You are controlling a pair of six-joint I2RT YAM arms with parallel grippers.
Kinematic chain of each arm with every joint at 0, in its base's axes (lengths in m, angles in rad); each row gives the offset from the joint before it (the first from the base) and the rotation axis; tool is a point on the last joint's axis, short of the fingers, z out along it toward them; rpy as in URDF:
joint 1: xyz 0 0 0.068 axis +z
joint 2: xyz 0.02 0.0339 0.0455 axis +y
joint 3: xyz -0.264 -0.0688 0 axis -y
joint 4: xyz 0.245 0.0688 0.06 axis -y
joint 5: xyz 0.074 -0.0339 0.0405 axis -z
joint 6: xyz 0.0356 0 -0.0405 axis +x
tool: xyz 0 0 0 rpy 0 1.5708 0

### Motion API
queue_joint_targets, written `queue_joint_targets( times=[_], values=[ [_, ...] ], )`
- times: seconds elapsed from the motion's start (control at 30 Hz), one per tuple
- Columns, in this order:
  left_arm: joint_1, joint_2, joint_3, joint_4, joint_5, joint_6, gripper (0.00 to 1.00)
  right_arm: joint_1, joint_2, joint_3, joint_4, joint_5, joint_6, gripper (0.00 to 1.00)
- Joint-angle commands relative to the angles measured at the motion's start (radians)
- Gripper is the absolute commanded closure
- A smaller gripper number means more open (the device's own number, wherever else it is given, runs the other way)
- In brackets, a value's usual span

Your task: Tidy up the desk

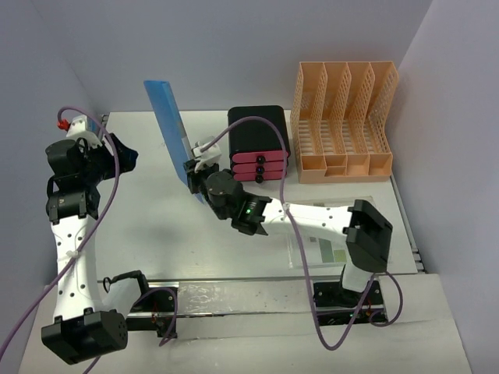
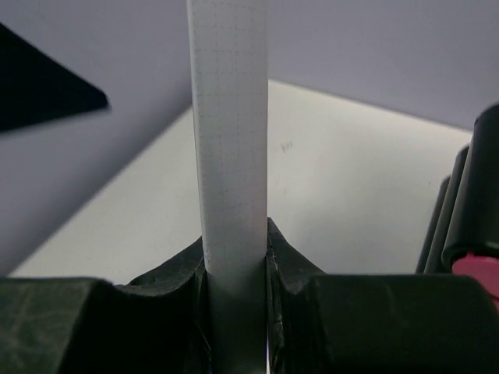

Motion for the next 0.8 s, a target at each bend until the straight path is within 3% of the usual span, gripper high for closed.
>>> queue_joint_targets(
  times=[0.0, 0.23, 0.4, 0.63, 0.77],
  values=[
    [0.011, 0.029, -0.021, 0.050, -0.038, 0.045, 0.25, -0.040, -0.105, -0.029, 0.143, -0.056, -0.042, 1.00],
    [0.014, 0.068, -0.052, 0.059, -0.023, 0.124, 0.26, -0.150, -0.269, -0.086, 0.203, -0.139, -0.091, 1.00],
    [0.014, 0.068, -0.106, 0.111, -0.048, 0.197, 0.26, -0.217, -0.410, -0.087, 0.212, -0.152, -0.216, 1.00],
    [0.018, 0.109, -0.183, 0.168, 0.025, 0.237, 0.27, -0.436, -0.580, -0.161, 0.217, -0.198, -0.253, 1.00],
    [0.020, 0.176, -0.178, 0.170, 0.059, 0.264, 0.28, -0.643, -0.592, -0.208, 0.252, -0.250, -0.250, 1.00]
  ],
)
